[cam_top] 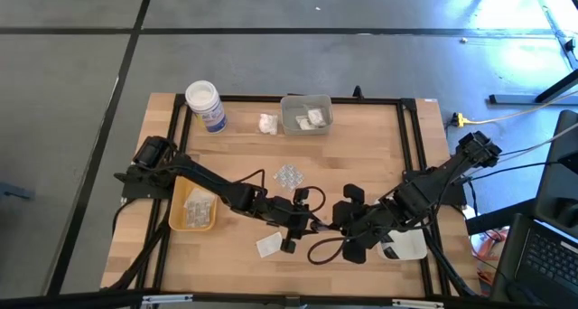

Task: Pick & Place Travel size toiletries
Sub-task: Put the blue shaving cream into the white bin

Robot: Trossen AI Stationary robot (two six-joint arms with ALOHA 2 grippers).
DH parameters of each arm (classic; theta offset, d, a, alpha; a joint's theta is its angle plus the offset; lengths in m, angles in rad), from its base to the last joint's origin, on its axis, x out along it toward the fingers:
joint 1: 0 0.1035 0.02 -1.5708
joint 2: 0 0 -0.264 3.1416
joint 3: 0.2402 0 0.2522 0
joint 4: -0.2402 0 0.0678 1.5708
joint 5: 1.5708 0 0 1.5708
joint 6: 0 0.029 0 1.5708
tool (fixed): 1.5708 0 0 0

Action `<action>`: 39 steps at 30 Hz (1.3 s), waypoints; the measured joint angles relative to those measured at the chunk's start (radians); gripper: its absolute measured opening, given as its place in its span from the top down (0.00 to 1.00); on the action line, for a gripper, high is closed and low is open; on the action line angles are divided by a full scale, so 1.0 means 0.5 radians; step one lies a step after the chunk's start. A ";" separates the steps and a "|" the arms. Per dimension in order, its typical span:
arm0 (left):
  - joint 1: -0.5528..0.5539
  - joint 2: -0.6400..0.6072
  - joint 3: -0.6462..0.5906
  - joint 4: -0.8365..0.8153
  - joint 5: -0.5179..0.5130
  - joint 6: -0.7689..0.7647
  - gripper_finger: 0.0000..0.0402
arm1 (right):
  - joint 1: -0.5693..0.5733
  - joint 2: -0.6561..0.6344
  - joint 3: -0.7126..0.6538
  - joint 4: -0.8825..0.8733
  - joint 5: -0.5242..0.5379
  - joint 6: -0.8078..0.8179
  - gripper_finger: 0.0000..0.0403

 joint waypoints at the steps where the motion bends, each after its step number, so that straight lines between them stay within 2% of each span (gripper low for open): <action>1: 0.000 0.000 0.000 0.001 0.000 -0.011 0.63 | 0.000 -0.002 0.000 -0.002 0.000 0.000 1.00; 4: 0.002 -0.001 0.004 0.036 0.034 -0.026 0.60 | 0.001 -0.004 -0.001 -0.021 -0.047 -0.001 1.00; 8: 0.002 -0.008 0.006 0.016 0.111 -0.007 0.51 | 0.002 -0.002 -0.005 -0.048 -0.094 0.002 1.00; 14: 0.002 -0.076 0.006 -0.142 0.073 0.127 0.41 | 0.004 -0.040 -0.004 -0.172 -0.188 0.101 1.00; 22: 0.002 -0.168 0.005 -0.225 0.043 0.133 0.41 | 0.114 -0.181 -0.004 -0.490 -0.149 0.451 1.00; 29: 0.002 -0.168 0.004 -0.226 0.043 0.131 0.41 | 0.366 -0.284 -0.002 -0.722 -0.035 0.841 1.00; 39: 0.005 -0.168 0.003 -0.207 0.043 0.129 0.42 | 0.700 -0.309 -0.002 -1.137 -0.038 1.446 1.00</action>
